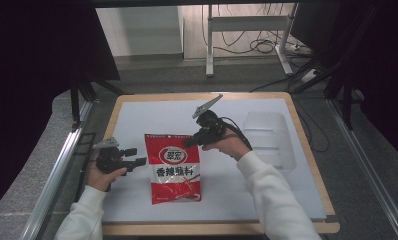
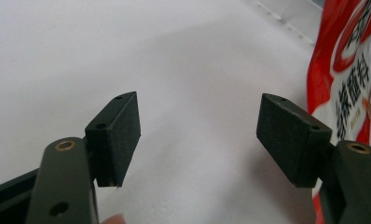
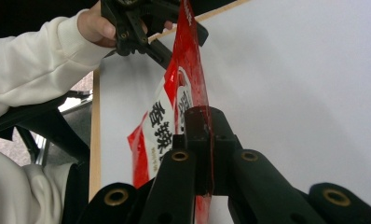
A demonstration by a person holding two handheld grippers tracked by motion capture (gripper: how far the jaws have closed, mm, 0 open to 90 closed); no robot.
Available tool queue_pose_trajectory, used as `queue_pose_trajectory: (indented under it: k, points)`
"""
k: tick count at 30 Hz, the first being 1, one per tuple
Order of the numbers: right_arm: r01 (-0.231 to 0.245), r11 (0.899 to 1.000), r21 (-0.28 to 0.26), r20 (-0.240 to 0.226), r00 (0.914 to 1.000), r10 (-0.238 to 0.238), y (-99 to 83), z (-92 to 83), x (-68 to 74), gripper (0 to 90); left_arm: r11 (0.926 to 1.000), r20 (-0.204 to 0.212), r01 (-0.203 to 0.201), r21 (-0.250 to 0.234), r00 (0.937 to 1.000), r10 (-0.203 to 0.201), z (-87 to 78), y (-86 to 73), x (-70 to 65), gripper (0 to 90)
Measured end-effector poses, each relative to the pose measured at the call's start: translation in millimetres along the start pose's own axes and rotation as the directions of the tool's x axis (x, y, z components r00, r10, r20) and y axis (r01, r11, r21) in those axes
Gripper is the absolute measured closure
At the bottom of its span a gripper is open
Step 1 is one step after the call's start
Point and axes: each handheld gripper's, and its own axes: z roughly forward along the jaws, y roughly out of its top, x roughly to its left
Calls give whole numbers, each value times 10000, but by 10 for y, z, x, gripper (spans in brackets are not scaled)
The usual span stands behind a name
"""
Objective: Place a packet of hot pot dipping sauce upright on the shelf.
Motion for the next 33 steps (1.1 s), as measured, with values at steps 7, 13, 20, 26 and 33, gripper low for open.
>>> queue_pose_trajectory:
  k: [7,13,20,26,33]
  points:
    - [388,9991,-157,87,9992,-387,92,-131,124,892,9998,3,-15,214,10000,15,43,-33,-18,296]
    - [647,9975,-287,198,9977,-641,146,-241,212,892,9995,57,-14,325,10000,12,74,-44,-15,293]
    - [962,9943,-450,322,9950,-948,230,-373,316,895,9989,59,-52,455,10000,50,95,-49,-18,292]
    - [1140,9921,-517,746,9911,-1100,304,-524,326,895,9982,95,-66,596,9999,60,135,-58,-33,290]
    - [972,9927,-720,1155,9894,-885,326,-752,200,896,9977,83,-63,682,9999,57,148,-62,-30,284]
